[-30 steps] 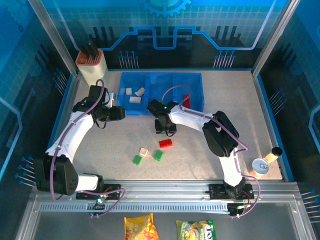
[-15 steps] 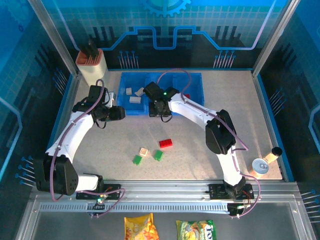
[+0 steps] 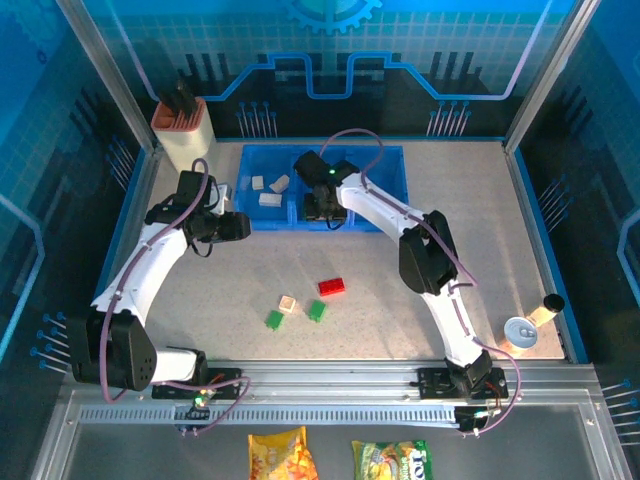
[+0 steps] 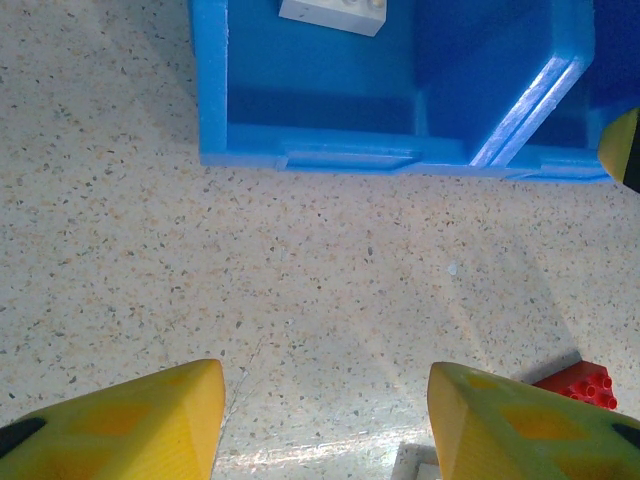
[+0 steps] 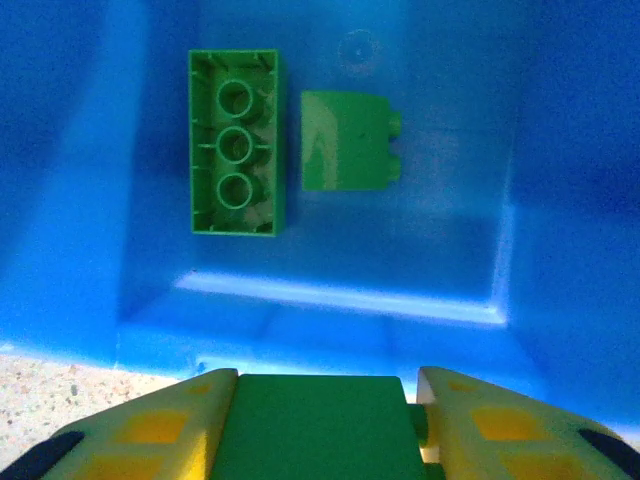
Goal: Sort the legos into containers by color
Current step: Place the lego in the container.
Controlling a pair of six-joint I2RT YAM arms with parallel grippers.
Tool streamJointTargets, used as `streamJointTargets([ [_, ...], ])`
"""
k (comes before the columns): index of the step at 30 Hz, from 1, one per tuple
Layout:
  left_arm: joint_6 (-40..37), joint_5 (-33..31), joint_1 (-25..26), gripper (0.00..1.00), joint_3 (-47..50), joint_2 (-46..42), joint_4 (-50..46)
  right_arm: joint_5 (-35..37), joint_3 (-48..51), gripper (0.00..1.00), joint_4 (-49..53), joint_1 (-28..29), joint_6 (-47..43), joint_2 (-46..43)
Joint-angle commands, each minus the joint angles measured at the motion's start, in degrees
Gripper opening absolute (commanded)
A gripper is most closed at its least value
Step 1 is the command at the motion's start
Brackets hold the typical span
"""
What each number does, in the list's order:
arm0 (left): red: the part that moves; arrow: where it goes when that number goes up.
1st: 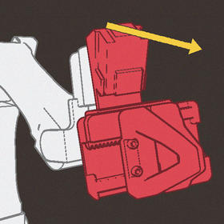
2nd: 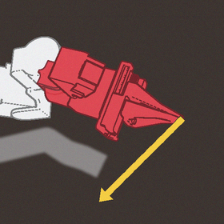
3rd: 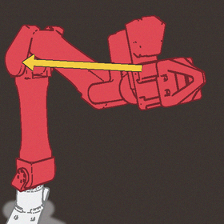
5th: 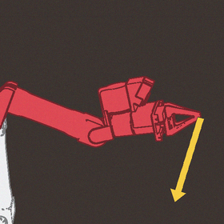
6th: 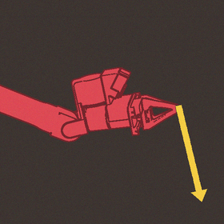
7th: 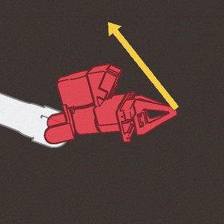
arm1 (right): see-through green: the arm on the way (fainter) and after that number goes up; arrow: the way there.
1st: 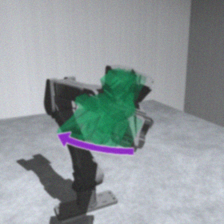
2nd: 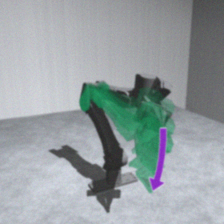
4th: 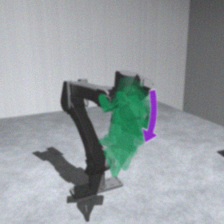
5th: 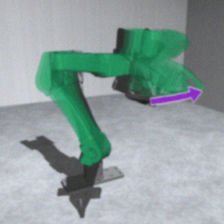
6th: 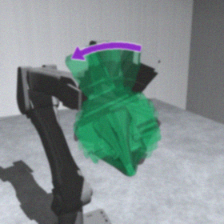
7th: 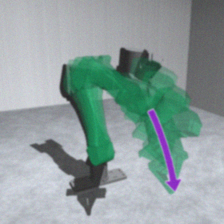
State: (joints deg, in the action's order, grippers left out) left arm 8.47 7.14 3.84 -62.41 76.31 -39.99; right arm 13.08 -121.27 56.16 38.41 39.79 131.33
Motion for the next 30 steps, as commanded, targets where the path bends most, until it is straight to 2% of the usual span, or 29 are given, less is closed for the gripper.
streamJointTargets([
  [1, -0.98, -0.41, -0.66, 0.57, 0.27, -0.37, 0.21, 0.01, -4.41, 0.44, 4.13, -1.21, -1.85, 3.39],
  [11, -1.07, -1.32, -0.64, 0.57, 0.10, 0.15, -0.03, -1.37, -13.25, 0.45, 9.69, -3.34, -3.89, 9.78],
  [30, -0.73, -1.69, -0.65, 0.58, -0.34, 1.64, 0.08, -1.48, -15.12, 0.53, 11.69, -4.34, -3.85, 11.53],
])
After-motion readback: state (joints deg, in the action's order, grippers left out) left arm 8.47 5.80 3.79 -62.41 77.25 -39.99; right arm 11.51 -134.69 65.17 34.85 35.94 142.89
